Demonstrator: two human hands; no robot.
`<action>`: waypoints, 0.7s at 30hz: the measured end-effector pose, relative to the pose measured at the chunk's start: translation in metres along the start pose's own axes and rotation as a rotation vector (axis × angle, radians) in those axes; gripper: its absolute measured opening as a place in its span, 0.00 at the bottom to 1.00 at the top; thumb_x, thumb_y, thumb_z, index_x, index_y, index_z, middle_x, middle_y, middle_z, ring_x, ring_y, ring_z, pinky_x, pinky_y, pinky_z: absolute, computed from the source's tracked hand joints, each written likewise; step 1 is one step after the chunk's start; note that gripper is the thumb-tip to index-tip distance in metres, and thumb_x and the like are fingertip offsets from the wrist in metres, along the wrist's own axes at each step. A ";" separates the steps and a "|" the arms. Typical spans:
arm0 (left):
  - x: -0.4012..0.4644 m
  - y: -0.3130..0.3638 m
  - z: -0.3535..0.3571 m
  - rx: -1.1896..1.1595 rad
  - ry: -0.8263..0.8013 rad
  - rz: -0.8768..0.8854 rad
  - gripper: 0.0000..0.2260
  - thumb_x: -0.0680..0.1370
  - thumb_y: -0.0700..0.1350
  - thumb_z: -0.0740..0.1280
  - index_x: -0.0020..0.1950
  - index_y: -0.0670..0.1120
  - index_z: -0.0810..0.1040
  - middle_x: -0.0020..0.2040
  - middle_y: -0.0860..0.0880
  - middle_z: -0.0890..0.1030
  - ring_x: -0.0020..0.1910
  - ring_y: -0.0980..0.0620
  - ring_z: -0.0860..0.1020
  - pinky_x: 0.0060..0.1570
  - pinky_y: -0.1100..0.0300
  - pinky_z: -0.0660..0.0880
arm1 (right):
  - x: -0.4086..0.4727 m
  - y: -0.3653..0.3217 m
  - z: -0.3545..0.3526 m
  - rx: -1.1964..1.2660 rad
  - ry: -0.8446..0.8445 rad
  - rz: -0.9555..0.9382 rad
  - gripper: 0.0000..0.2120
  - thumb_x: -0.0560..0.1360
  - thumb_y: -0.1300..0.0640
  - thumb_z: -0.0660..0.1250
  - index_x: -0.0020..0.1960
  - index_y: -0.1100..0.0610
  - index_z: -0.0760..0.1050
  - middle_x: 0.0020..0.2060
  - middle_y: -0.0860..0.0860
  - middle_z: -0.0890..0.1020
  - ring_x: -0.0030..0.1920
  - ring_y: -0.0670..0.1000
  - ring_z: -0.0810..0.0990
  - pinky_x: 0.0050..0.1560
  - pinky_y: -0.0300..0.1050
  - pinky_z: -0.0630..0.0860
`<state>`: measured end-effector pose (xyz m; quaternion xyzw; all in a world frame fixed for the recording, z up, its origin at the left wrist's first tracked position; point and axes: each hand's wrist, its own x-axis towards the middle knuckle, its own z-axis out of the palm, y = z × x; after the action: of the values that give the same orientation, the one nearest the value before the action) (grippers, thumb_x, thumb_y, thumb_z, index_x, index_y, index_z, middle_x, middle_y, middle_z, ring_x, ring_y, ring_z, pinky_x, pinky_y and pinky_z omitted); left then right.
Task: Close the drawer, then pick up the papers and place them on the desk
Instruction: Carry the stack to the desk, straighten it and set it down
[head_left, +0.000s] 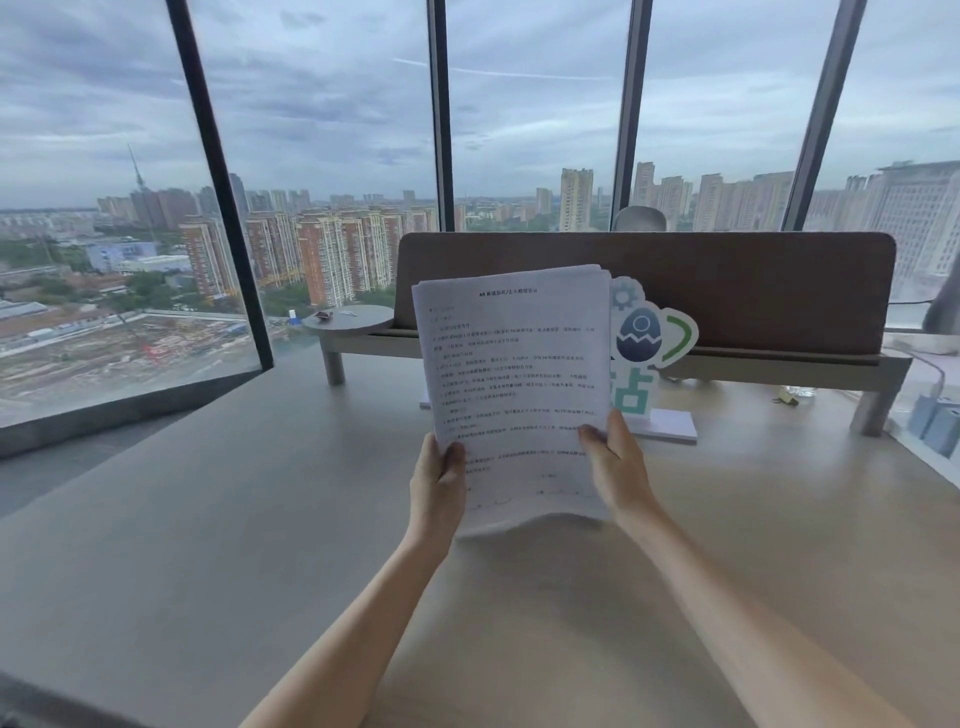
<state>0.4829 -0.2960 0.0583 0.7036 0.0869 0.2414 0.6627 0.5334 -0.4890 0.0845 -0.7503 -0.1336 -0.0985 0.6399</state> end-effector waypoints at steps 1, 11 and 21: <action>0.001 0.002 -0.006 -0.009 0.024 -0.007 0.08 0.81 0.43 0.58 0.54 0.49 0.76 0.52 0.47 0.83 0.51 0.44 0.81 0.49 0.43 0.80 | 0.002 -0.002 0.005 -0.001 -0.008 -0.002 0.06 0.82 0.60 0.58 0.57 0.54 0.71 0.50 0.45 0.81 0.50 0.45 0.79 0.47 0.42 0.72; 0.025 0.006 -0.090 0.034 0.299 -0.085 0.09 0.76 0.41 0.56 0.46 0.38 0.73 0.42 0.42 0.79 0.40 0.46 0.77 0.38 0.53 0.72 | 0.016 -0.027 0.094 0.146 -0.203 0.116 0.15 0.81 0.62 0.57 0.64 0.48 0.68 0.53 0.43 0.80 0.54 0.47 0.79 0.45 0.42 0.75; 0.051 -0.001 -0.197 0.273 0.498 -0.146 0.21 0.74 0.33 0.55 0.65 0.43 0.74 0.52 0.43 0.82 0.45 0.44 0.81 0.37 0.55 0.77 | 0.032 -0.033 0.215 0.217 -0.358 0.351 0.17 0.77 0.67 0.57 0.56 0.54 0.80 0.52 0.56 0.85 0.50 0.60 0.85 0.52 0.61 0.83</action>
<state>0.4374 -0.0980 0.0699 0.6973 0.3290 0.3446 0.5355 0.5478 -0.2697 0.0907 -0.6946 -0.1223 0.1630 0.6899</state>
